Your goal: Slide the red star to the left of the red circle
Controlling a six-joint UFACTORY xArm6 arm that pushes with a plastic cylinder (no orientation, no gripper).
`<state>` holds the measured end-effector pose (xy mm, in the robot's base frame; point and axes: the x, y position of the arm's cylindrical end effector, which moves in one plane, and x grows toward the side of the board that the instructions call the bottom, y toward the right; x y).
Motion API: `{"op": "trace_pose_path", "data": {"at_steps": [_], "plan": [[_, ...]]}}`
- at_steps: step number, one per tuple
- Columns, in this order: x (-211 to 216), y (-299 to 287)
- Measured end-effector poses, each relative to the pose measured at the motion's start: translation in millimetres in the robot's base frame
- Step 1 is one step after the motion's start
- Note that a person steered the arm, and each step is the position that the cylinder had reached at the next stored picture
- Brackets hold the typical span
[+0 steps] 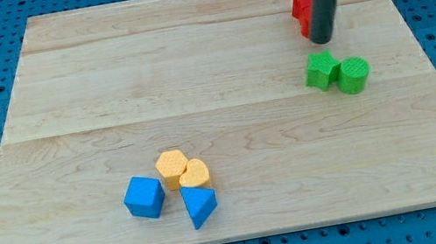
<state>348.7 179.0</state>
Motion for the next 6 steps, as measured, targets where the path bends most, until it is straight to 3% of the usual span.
{"op": "trace_pose_path", "data": {"at_steps": [2, 3, 5, 6], "plan": [[-66, 52], [-91, 39], [-103, -59], [-119, -14]]}}
